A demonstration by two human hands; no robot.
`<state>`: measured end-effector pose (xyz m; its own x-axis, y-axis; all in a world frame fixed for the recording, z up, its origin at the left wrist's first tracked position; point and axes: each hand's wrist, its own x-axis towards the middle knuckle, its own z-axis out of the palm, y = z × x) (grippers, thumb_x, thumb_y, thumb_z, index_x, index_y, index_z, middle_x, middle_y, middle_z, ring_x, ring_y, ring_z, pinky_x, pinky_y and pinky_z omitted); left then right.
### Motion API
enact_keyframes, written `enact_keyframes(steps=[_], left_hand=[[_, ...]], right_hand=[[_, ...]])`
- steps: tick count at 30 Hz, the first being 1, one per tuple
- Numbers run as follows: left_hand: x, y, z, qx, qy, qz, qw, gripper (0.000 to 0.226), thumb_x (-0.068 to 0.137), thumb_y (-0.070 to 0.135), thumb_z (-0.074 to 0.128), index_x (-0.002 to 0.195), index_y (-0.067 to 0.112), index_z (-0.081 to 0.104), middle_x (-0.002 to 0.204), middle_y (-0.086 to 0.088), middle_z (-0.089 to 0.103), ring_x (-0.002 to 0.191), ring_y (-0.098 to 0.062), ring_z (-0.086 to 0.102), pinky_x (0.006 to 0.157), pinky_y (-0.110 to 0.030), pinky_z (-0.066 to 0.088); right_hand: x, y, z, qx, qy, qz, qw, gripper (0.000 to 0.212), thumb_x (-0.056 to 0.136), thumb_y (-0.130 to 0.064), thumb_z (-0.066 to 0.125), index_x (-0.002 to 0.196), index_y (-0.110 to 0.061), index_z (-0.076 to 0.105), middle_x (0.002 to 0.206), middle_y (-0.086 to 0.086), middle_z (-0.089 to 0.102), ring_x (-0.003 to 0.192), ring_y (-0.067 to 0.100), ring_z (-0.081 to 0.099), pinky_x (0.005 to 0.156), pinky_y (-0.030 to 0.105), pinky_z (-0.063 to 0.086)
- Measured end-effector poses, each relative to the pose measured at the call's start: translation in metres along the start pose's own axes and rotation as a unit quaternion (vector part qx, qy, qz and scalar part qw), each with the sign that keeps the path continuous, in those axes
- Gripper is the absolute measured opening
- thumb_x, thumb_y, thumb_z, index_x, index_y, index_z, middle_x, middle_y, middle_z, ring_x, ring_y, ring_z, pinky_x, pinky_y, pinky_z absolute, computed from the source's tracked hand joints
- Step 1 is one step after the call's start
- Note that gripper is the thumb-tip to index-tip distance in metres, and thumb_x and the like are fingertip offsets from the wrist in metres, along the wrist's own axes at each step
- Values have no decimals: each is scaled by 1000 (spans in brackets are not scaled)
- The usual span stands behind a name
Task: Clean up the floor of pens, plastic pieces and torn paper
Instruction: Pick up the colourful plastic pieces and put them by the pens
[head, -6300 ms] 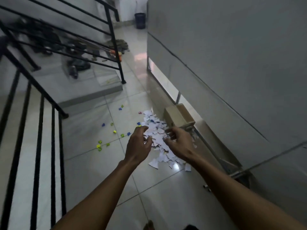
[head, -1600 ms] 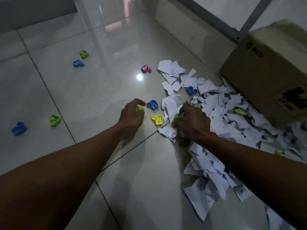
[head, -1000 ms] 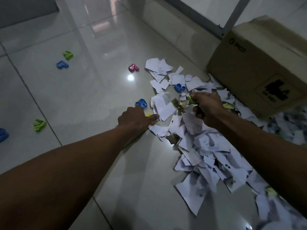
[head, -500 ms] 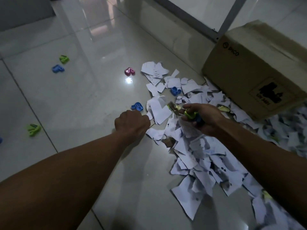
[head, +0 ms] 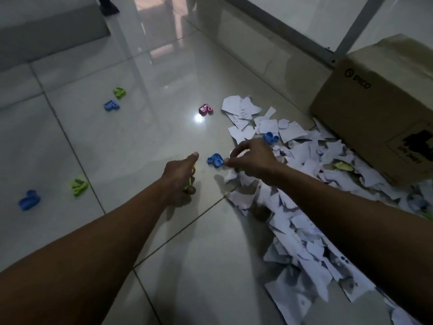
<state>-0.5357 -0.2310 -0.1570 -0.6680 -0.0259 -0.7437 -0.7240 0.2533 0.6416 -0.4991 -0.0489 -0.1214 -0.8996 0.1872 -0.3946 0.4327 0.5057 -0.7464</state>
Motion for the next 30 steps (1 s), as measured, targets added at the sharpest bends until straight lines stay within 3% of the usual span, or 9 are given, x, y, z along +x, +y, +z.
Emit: enact_keyframes(steps=[2, 4, 11, 13, 16, 21, 23, 27, 30], left_hand=[[-4, 2, -16, -44, -45, -40, 997, 39, 85, 51, 59, 69, 17, 48, 70, -4, 46, 46, -16, 39, 37, -18, 28], [-7, 4, -30, -55, -58, -56, 995, 37, 84, 49, 59, 68, 18, 48, 68, -3, 48, 40, -14, 39, 37, -17, 25], [-15, 7, -40, -97, -81, -43, 991, 34, 86, 42, 57, 66, 17, 49, 65, -3, 51, 35, -13, 37, 37, -15, 22], [-14, 8, -38, -124, -106, -51, 985, 33, 86, 41, 58, 64, 18, 49, 64, -3, 52, 35, -12, 37, 37, -15, 22], [-11, 14, -31, -153, -145, -62, 976, 33, 84, 41, 57, 61, 20, 46, 63, -2, 50, 35, -12, 37, 36, -14, 22], [-12, 26, -8, -169, -183, -69, 966, 36, 85, 40, 58, 59, 19, 45, 58, -2, 46, 37, -13, 41, 38, -14, 33], [-13, 30, 2, -157, -191, -59, 967, 35, 86, 39, 58, 61, 18, 46, 58, -2, 46, 37, -13, 41, 37, -13, 32], [-12, 38, 20, -135, -200, -40, 970, 34, 86, 39, 59, 62, 18, 47, 61, -2, 46, 35, -13, 38, 35, -13, 26], [-9, 41, 33, -126, -197, -37, 972, 34, 86, 39, 59, 62, 18, 48, 61, -2, 46, 36, -13, 37, 36, -13, 25]], right_hand=[[15, -3, 19, -161, 27, -38, 986, 41, 76, -39, 78, 107, -17, 65, 109, 5, 65, 93, 19, 63, 78, 36, 54], [27, -5, 34, -246, 46, -50, 967, 47, 78, -43, 75, 116, -20, 61, 117, 4, 61, 101, 21, 60, 83, 39, 52], [42, 4, 52, -266, 66, -84, 958, 46, 75, -47, 75, 112, -21, 66, 111, 3, 66, 96, 22, 61, 79, 35, 51], [41, 3, 50, -187, 81, -94, 975, 44, 77, -46, 74, 112, -21, 68, 113, 1, 66, 94, 18, 61, 79, 32, 52], [33, -6, 33, 98, 62, -16, 993, 42, 77, -45, 75, 104, -13, 70, 104, 3, 68, 86, 14, 60, 67, 23, 48], [26, 6, -30, 453, 6, 174, 874, 16, 81, -17, 69, 93, -7, 63, 92, 11, 66, 58, 12, 51, 40, 17, 31], [25, 17, -50, 498, 24, 200, 844, 10, 82, -1, 57, 92, -4, 59, 85, 10, 64, 56, 12, 53, 39, 16, 28], [23, 40, -83, 461, 73, 194, 863, 29, 83, 14, 53, 88, -14, 57, 90, 12, 65, 65, 20, 58, 33, 17, 34], [21, 54, -96, 467, 82, 164, 865, 41, 87, 13, 52, 99, -24, 66, 94, 5, 68, 69, 15, 62, 38, 16, 39]])
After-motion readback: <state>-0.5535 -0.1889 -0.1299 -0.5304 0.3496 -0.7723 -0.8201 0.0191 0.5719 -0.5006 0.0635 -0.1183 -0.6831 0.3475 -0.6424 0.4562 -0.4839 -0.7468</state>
